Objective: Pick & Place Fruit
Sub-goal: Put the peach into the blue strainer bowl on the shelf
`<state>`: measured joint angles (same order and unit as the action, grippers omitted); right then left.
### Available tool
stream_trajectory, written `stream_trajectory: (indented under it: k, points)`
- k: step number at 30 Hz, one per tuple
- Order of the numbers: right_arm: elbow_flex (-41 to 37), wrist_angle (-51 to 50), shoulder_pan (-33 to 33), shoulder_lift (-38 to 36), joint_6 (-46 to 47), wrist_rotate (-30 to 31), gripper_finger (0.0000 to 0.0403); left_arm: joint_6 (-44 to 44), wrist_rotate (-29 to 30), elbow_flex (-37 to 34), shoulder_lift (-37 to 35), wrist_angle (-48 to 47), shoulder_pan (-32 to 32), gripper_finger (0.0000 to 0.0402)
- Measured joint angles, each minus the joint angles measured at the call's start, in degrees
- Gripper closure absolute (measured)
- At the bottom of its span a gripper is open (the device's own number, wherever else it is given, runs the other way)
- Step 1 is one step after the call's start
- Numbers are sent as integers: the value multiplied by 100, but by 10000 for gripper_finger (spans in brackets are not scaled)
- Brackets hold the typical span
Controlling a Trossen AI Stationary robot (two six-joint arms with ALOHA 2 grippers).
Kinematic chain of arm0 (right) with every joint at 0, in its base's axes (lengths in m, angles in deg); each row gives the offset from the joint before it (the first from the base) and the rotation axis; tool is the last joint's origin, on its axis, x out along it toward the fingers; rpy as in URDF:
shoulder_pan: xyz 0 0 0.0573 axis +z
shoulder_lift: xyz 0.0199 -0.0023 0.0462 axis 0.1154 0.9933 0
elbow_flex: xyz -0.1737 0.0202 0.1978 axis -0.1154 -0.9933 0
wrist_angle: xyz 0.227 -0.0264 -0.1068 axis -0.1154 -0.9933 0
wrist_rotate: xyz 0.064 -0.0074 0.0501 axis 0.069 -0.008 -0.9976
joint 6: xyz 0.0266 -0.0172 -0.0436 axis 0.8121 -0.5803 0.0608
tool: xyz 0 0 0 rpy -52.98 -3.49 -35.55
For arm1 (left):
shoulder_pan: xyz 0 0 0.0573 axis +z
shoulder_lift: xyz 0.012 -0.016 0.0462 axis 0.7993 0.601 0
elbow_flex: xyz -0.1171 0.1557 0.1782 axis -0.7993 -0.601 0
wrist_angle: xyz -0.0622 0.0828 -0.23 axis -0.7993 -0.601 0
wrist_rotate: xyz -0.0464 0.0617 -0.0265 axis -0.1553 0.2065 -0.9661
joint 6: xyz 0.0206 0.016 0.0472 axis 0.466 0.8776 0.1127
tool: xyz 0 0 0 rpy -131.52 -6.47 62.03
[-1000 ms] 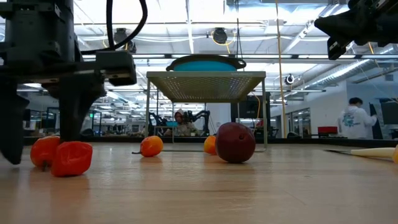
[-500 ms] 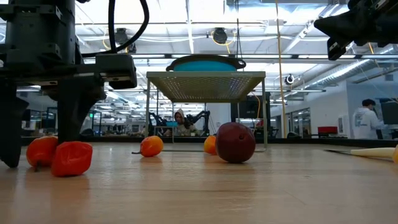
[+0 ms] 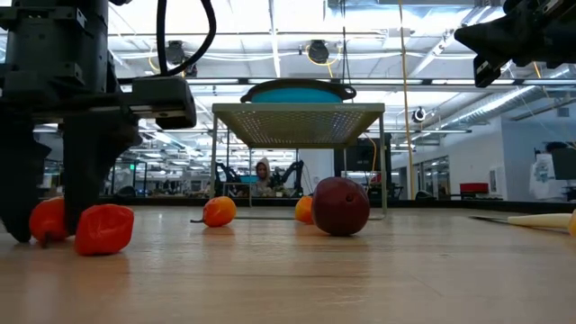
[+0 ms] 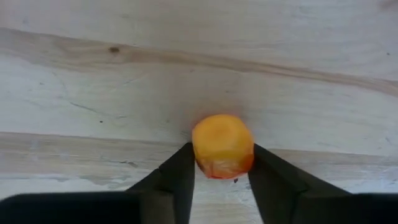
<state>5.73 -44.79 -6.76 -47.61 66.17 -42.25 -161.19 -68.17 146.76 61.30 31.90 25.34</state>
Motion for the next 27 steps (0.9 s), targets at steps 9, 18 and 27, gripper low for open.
stream_trajectory:
  k: [9, 18, 27]
  points:
    - [0, 0, -1, 0, 2, 0, 403, 93, 118, 0, -26, 17, -3, 311]
    - [0, 2, 0, 2, 2, 7, 403, 661, 279, 11, -474, 12, 184, 313]
    - [0, 0, -2, 2, 2, 4, 403, 1610, 678, 11, -1552, -33, 520, 313]
